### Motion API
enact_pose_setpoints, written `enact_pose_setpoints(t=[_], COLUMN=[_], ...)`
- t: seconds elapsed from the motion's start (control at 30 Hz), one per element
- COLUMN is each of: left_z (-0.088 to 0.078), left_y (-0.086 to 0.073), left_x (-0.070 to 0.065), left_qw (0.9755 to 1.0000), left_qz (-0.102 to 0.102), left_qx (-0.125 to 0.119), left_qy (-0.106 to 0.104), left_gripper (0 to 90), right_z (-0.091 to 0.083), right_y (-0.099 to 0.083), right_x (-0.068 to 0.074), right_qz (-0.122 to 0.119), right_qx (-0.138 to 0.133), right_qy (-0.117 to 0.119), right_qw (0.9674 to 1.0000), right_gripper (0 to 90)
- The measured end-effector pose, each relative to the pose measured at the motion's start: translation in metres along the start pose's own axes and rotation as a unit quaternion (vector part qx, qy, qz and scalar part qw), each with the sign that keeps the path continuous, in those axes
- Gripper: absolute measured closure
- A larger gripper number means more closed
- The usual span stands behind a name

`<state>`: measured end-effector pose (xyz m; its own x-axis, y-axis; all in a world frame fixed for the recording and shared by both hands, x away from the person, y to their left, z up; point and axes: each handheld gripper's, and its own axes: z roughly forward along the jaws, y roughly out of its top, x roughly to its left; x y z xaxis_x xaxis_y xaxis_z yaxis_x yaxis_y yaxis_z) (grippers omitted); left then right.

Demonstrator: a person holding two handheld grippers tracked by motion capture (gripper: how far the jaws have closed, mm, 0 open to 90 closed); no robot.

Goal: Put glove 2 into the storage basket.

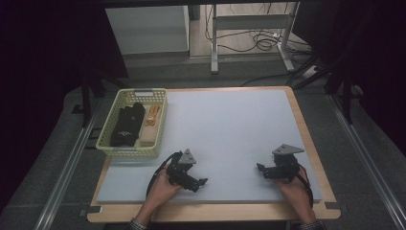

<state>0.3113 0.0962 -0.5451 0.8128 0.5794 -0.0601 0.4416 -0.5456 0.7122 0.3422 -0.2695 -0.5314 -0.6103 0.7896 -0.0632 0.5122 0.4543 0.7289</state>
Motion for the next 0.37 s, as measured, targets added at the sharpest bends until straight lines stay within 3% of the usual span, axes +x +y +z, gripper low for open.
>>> enact_pose_setpoints(t=[0.1, 0.37], left_z=[0.0034, 0.0042], left_y=[0.0009, 0.0007], left_x=[-0.0039, -0.0035], left_qw=[0.9997, 0.9998], left_qz=[0.014, 0.008], left_qx=[0.013, 0.013], left_qy=[0.011, 0.01], left_gripper=[0.0, 0.0], right_z=[0.0, 0.0003], right_y=[0.0, -0.0001], right_x=[0.0, -0.0004], right_qz=[0.0, 0.0], right_qx=[0.0, 0.0], right_qy=[0.0, 0.001], right_qw=[1.0, 1.0], right_gripper=[14.4, 14.4])
